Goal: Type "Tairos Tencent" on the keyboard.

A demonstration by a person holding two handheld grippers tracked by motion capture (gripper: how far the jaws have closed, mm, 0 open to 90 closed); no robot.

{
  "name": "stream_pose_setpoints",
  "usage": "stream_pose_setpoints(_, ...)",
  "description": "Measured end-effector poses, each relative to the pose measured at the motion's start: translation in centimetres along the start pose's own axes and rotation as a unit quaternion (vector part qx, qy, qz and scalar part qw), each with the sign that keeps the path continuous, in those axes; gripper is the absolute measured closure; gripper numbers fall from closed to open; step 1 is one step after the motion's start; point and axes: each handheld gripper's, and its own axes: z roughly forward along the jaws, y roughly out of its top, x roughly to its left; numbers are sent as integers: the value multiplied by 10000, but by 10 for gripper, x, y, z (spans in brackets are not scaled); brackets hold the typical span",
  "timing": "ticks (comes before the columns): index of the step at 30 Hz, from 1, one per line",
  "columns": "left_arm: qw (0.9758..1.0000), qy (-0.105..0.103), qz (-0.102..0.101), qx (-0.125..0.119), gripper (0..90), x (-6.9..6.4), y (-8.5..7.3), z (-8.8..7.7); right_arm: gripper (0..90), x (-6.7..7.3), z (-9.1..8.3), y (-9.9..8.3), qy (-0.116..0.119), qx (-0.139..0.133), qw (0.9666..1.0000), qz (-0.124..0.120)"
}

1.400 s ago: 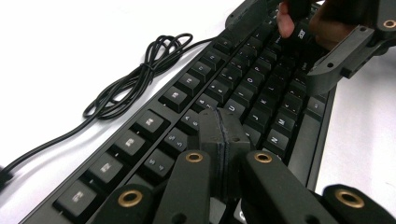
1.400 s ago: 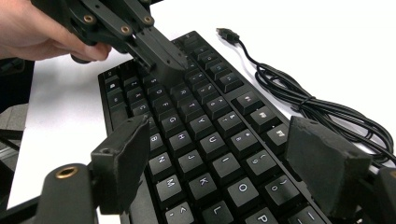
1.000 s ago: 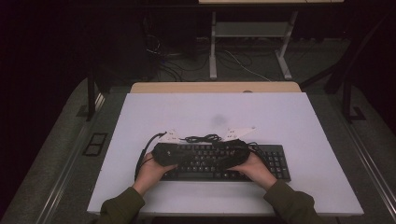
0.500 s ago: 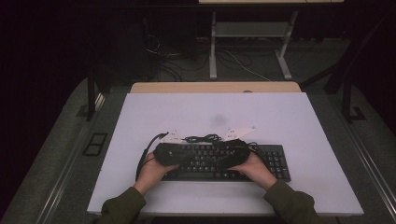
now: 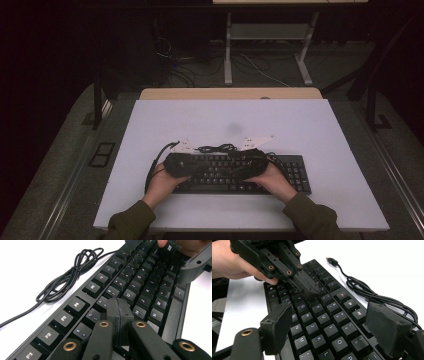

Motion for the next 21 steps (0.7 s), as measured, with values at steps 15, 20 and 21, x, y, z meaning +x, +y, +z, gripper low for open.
stream_pose_setpoints(15,9995,-44,-154,-279,758,1,0,-14,208,-1,-6,-2,27,-46,10000,38)
stream_pose_setpoints(20,9991,-15,-177,-375,638,0,-2,-21,202,-2,-12,-4,5,-112,9999,45)
stream_pose_setpoints(21,9990,-9,-195,-390,593,-1,-2,-22,202,-2,-14,-5,19,-121,9999,39)
